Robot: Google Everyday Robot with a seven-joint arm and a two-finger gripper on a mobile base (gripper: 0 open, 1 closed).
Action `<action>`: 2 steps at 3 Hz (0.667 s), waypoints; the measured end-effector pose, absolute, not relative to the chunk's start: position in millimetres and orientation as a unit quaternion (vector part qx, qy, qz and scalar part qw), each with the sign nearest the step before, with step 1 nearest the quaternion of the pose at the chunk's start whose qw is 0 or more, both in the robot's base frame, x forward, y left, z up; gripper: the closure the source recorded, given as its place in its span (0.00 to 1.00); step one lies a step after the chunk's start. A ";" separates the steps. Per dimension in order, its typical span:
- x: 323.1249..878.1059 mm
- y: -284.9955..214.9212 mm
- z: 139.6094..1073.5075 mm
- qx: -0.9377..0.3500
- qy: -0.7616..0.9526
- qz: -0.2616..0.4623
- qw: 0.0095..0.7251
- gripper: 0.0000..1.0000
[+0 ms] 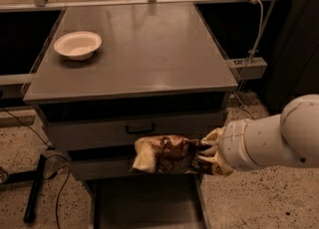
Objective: Place brown chip bag into bottom drawer
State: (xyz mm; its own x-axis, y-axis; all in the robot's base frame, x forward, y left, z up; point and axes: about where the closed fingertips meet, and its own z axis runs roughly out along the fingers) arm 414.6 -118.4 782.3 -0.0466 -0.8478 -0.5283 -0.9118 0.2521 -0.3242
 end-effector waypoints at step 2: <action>422.7 -126.6 663.3 -0.579 0.751 0.049 0.314 1.00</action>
Offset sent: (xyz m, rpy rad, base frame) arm 0.0360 -0.0210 -0.1959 0.0157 -0.0168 -0.1905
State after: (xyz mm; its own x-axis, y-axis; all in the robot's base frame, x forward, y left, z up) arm 422.7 -126.6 663.3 -0.1318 -0.8391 -0.5277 -0.9008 0.3236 -0.2894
